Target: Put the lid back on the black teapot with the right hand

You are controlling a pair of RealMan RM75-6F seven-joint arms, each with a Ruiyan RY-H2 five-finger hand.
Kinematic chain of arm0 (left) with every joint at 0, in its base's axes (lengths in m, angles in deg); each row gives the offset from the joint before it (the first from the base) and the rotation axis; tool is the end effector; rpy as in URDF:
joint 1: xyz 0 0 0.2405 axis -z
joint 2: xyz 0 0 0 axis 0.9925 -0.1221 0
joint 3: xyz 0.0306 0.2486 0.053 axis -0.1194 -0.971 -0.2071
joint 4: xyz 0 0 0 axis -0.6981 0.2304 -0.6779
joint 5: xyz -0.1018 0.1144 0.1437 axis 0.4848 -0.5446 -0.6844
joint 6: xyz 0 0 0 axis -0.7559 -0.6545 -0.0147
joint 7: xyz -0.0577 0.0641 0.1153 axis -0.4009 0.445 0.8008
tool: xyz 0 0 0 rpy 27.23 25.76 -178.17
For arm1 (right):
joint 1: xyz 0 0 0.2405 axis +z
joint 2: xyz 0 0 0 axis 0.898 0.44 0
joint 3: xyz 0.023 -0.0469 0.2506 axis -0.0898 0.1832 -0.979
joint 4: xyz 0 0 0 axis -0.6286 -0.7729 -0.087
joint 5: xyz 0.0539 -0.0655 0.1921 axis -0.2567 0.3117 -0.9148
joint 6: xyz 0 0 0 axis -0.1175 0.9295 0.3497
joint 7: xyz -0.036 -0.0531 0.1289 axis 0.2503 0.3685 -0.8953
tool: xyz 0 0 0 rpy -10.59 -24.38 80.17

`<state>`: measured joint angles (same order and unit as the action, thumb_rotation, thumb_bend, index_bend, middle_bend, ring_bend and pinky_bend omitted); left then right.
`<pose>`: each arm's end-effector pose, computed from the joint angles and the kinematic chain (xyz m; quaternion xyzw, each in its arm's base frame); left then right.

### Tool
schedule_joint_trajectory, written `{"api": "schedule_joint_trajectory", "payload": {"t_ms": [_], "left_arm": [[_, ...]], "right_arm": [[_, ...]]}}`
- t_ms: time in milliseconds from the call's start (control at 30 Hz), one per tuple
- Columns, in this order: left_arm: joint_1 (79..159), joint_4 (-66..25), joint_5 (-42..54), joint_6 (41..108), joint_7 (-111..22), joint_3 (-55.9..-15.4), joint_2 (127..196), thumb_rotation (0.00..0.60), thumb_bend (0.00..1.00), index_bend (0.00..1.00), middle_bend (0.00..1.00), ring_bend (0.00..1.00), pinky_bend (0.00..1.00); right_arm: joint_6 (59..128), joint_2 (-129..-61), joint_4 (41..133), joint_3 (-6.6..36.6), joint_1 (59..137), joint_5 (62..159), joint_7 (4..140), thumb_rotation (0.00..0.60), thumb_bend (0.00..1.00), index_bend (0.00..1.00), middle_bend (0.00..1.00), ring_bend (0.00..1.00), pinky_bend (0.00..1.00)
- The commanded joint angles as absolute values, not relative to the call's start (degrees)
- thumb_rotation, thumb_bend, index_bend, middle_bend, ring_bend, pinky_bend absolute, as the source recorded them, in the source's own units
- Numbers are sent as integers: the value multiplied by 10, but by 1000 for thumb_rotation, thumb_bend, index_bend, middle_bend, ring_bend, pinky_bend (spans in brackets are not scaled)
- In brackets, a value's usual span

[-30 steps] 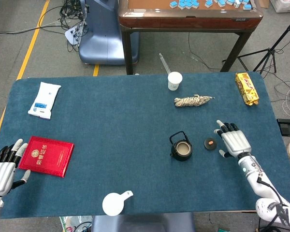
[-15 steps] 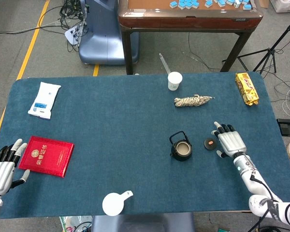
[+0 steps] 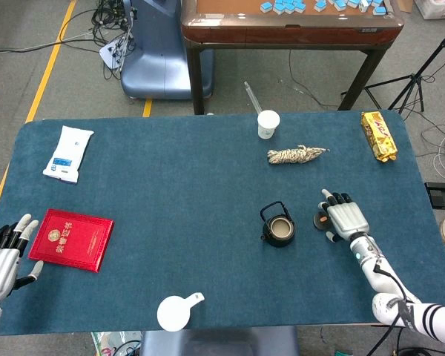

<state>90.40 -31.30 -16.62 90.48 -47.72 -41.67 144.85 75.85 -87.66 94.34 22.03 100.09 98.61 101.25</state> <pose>-0.3398 0.1954 0.1509 -0.6122 -0.3922 -0.3526 0.5891 -0.2858 -0.3299 0.0466 0.7407 -0.4106 0.1520 0.5096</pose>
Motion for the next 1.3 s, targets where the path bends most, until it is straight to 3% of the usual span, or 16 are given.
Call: {"api": "schedule_joint_trajectory", "payload": {"t_ms": [33, 1300], "left_arm": [[905, -311, -165, 903, -479, -416, 1449, 600, 354, 20, 0, 0, 0], [906, -295, -156, 894, -496, -416, 1453, 600, 354, 20, 0, 0, 0]], "right_arm": [[757, -880, 940, 222, 1003, 983, 1013, 600, 299, 223, 0, 0, 0], [735, -908, 893, 236, 1024, 963, 998, 600, 299, 245, 0, 0, 0]]}}
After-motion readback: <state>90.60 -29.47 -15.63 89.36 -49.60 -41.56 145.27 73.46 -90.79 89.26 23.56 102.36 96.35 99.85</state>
